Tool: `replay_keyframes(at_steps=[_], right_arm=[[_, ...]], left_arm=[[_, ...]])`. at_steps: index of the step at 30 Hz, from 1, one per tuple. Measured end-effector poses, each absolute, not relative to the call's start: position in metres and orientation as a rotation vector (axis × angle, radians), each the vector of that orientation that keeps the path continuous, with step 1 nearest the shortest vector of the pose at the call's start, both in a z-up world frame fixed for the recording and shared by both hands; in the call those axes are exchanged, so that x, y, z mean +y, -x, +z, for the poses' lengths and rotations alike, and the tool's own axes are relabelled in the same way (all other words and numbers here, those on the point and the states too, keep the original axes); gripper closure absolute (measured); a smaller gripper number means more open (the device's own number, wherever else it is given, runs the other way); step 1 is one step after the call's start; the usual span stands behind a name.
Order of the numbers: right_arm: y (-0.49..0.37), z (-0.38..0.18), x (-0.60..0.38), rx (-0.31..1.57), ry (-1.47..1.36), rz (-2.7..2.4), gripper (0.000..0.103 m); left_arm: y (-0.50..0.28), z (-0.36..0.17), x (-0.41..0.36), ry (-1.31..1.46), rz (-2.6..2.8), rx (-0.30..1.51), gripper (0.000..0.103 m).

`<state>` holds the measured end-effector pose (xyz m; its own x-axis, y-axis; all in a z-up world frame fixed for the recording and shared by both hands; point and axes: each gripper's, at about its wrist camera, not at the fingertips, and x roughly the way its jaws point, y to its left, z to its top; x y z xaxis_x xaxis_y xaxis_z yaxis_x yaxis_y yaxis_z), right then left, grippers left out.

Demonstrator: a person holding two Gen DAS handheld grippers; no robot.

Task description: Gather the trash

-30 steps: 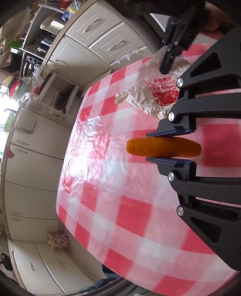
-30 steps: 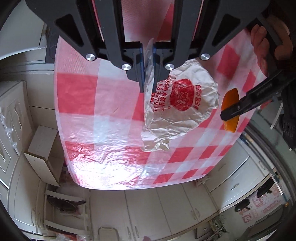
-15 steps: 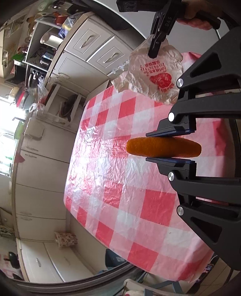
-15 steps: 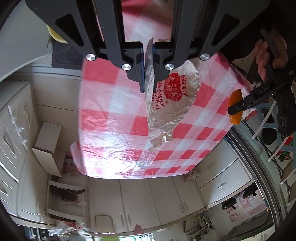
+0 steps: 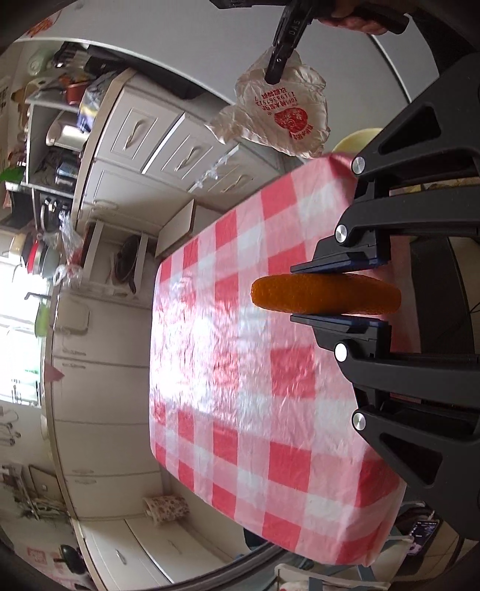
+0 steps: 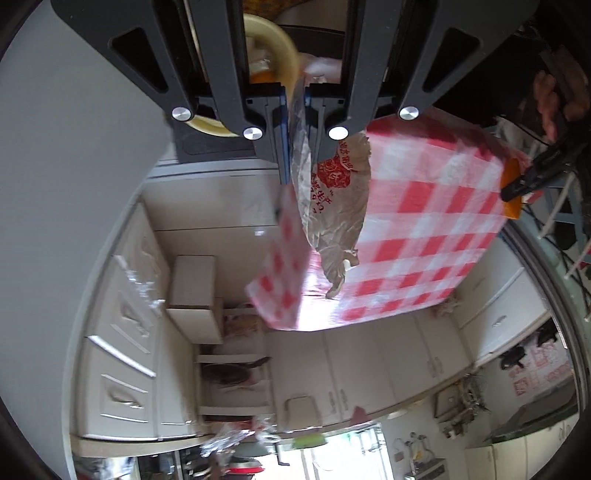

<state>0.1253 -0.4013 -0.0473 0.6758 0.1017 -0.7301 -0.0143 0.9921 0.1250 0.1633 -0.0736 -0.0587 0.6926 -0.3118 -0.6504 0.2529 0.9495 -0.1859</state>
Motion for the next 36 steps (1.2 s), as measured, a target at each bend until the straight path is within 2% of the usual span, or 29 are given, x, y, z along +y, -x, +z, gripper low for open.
replay_keyframes(at_steps=[10,12,13,16,18,22,25,27,29,32,36], right_arm=[[-0.127,-0.139,-0.442,1.081,-0.136,-0.074,0.094],[-0.135,-0.150,-0.443,1.130,-0.161,-0.075,0.068],[-0.134,-0.149,-0.447,1.122,-0.167,-0.084,0.063],[-0.132,-0.126,-0.459,1.044,-0.227,-0.110,0.059],[-0.126,-0.107,-0.469,0.962,-0.277,-0.127,0.048],[-0.112,-0.075,-0.485,0.808,-0.348,-0.149,0.036],[-0.103,-0.059,-0.492,0.716,-0.392,-0.155,0.031],[-0.100,-0.052,-0.493,0.684,-0.400,-0.155,0.030],[-0.100,-0.050,-0.494,0.675,-0.408,-0.155,0.029],[-0.100,-0.051,-0.495,0.663,-0.417,-0.157,0.028],[-0.097,-0.048,-0.494,0.660,-0.418,-0.157,0.026]], left_arm=[[-0.141,-0.062,-0.165,0.045,-0.499,0.764,0.085],[-0.138,-0.065,-0.190,0.028,-0.540,0.771,0.085],[-0.137,-0.068,-0.203,0.019,-0.562,0.778,0.085],[-0.133,-0.077,-0.236,-0.008,-0.618,0.796,0.085],[-0.132,-0.087,-0.260,-0.024,-0.652,0.813,0.085],[-0.141,-0.112,-0.308,-0.038,-0.710,0.880,0.085],[-0.151,-0.136,-0.343,-0.050,-0.747,0.964,0.078],[-0.157,-0.150,-0.356,-0.049,-0.742,1.012,0.069],[-0.161,-0.158,-0.361,-0.028,-0.730,1.047,0.068],[-0.159,-0.152,-0.351,-0.008,-0.721,1.034,0.058],[-0.153,-0.130,-0.323,0.010,-0.708,1.003,0.051]])
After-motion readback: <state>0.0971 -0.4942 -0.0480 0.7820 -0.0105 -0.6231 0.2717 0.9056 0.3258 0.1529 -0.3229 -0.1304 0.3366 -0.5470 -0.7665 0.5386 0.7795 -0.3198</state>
